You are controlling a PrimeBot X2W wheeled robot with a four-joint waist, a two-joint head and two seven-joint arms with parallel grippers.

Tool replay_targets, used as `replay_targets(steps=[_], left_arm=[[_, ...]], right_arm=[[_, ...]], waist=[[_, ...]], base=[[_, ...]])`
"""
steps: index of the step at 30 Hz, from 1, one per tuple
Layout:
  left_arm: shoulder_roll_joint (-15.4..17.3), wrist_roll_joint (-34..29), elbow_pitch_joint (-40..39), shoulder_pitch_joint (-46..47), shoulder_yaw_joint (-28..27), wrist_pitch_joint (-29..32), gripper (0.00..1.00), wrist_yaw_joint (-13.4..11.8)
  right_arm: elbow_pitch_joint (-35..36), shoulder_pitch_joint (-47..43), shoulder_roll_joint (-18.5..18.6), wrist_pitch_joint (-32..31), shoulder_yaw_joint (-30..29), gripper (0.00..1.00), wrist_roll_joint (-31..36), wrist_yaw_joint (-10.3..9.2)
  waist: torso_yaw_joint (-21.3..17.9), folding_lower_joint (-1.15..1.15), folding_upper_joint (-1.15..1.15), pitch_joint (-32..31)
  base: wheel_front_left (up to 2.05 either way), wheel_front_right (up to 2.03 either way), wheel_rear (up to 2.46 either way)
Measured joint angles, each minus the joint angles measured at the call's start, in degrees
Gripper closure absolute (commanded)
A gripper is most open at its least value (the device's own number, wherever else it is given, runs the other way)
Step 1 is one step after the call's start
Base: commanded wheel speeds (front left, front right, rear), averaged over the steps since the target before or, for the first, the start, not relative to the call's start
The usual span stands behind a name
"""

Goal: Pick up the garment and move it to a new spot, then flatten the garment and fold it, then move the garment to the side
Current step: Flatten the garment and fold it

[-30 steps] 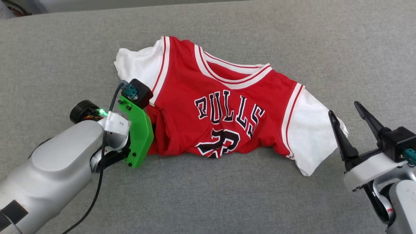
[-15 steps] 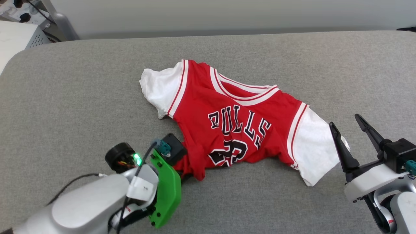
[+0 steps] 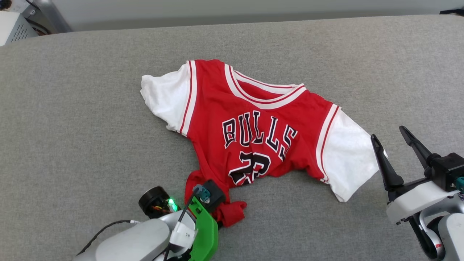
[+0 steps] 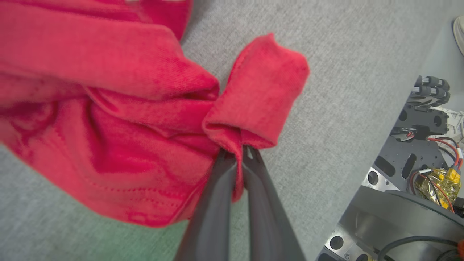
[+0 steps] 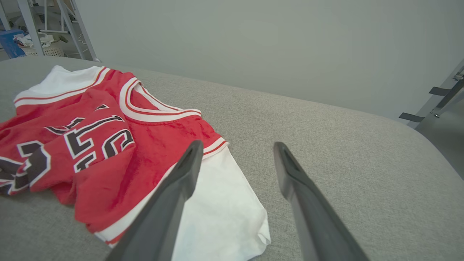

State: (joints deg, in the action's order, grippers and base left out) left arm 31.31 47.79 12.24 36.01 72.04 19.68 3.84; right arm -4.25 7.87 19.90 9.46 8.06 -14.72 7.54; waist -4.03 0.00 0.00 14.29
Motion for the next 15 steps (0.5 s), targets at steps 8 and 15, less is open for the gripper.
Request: replay_targets(steps=[8,15], left_arm=[[0.0,-3.3,-3.9,-3.4,-4.9,-12.1,0.0,-8.7],[3.0,-5.2,-13.0,-5.9,-10.9,-20.4,0.0,-18.5]], right_arm=[[0.7,-1.6,0.8,-1.0,-2.4,0.0,0.3,0.0],[3.2,-2.2,3.5,-3.7,-6.1,0.0,0.6,0.0]], waist=[[0.8,0.0,0.0,-4.1],[2.8,0.0,0.0,-6.9]], base=[[0.0,0.0,0.0],[0.0,0.0,0.0]])
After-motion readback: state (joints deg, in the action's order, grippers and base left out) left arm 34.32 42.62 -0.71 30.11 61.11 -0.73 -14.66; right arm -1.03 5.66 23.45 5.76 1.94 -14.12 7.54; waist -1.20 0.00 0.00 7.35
